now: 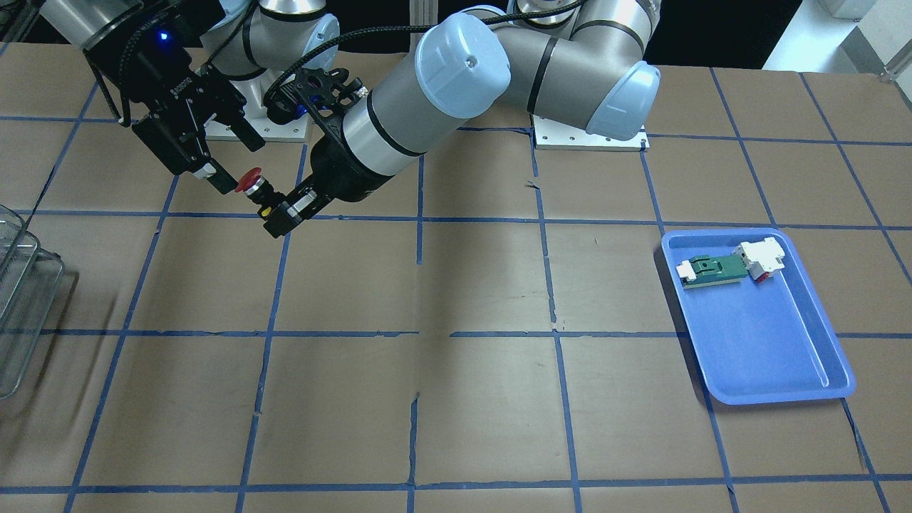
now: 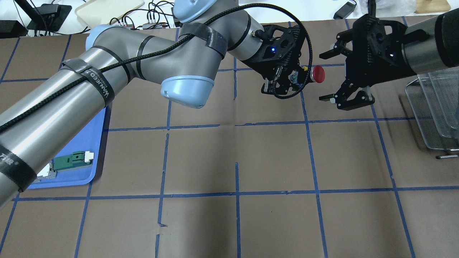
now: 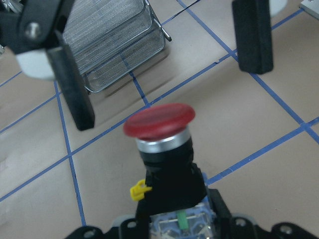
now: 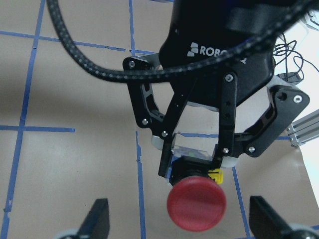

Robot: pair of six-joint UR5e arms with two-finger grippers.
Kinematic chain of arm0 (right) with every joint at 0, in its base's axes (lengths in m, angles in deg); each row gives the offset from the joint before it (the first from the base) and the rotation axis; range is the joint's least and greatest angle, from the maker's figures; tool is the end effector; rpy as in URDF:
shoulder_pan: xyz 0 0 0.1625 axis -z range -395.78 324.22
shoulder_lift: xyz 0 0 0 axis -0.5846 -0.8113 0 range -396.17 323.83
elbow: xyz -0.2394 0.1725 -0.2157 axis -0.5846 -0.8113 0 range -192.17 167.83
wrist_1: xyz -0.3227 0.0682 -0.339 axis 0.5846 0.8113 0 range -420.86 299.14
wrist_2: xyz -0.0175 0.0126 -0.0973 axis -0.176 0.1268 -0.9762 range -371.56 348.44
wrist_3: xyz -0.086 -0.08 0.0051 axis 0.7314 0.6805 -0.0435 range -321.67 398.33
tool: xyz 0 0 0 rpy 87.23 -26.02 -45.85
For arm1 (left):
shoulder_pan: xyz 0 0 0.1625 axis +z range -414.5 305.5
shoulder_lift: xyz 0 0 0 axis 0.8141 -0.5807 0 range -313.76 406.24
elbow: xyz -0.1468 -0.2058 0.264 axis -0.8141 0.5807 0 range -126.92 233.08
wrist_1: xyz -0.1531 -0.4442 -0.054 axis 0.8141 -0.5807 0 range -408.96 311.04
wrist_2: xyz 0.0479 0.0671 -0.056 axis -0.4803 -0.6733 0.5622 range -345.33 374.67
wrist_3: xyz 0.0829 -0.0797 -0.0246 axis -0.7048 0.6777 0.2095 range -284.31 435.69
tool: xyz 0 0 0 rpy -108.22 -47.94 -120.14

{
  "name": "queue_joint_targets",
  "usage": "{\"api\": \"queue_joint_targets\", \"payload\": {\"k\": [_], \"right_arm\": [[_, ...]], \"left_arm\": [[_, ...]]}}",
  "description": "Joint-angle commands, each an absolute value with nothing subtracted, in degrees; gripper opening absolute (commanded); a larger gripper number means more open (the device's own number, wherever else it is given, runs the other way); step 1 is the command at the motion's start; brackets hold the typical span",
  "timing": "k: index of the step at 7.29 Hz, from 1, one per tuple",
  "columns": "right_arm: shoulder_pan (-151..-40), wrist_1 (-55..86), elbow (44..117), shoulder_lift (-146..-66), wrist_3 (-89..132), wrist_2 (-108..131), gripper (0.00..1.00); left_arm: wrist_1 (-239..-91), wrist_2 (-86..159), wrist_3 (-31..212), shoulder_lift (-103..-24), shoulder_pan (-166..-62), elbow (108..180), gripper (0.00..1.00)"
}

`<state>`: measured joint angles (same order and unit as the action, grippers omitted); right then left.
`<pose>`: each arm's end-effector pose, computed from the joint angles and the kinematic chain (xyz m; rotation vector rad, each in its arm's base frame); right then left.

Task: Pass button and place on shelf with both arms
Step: 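Hold the button still while the right gripper lowers around its red cap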

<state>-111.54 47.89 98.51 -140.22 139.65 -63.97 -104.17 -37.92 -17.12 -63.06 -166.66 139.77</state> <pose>0.0810 -0.5148 0.3945 -2.0061 1.9635 -0.9665 -0.4467 -0.5538 0.3261 -2.3206 -1.3026 0.8789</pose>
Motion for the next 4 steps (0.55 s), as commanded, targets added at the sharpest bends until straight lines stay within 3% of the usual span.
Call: {"api": "queue_joint_targets", "payload": {"k": [1,4], "right_arm": [[-111.62,48.56,98.58,-139.53,139.50,-62.54,1.00],[-111.63,48.56,98.66,-139.26,138.00,-62.18,1.00]], "left_arm": [[-104.15,-37.97,-17.12,-62.83,-166.73,140.17,0.00],[-104.15,-37.80,-17.04,-62.40,-166.73,140.44,0.00]]}}
